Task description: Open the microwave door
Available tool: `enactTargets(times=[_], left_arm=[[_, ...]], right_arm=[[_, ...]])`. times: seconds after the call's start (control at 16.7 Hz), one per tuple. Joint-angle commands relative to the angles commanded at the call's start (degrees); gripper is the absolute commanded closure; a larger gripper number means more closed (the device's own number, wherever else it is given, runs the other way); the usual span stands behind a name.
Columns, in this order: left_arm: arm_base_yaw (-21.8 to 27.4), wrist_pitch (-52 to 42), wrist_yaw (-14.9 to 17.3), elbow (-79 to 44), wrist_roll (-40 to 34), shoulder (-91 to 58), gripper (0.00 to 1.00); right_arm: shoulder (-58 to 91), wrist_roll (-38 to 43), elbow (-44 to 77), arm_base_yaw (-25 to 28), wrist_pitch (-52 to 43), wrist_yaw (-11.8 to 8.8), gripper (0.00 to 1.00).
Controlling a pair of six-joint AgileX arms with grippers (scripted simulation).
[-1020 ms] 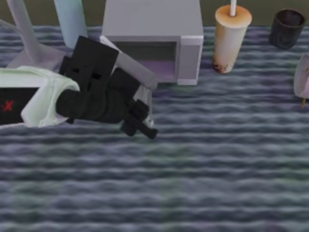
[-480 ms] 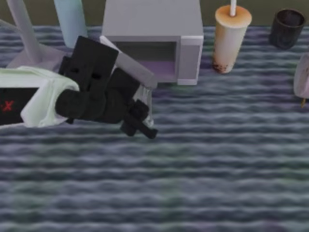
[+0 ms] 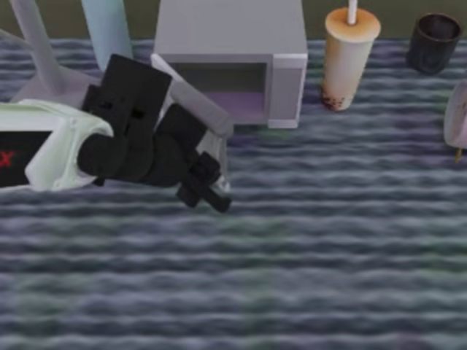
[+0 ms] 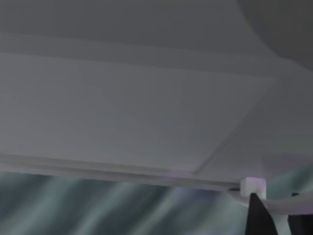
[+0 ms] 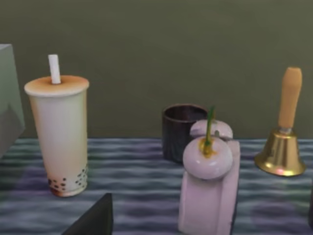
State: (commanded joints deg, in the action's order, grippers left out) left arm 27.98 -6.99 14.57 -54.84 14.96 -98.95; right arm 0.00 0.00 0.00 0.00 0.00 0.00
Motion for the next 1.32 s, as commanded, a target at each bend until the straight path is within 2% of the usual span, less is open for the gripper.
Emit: enactTargets(times=[0.18,1.32], left_arm=[[-0.7,-0.4,0.8,0.3,1.3,0.2,1.0],[-0.7,-0.4,0.8,0.3,1.3,0.2,1.0]], right_arm=[[0.0,0.0,0.0,0.0,0.0,0.0,0.0],[0.0,0.0,0.0,0.0,0.0,0.0,0.0]])
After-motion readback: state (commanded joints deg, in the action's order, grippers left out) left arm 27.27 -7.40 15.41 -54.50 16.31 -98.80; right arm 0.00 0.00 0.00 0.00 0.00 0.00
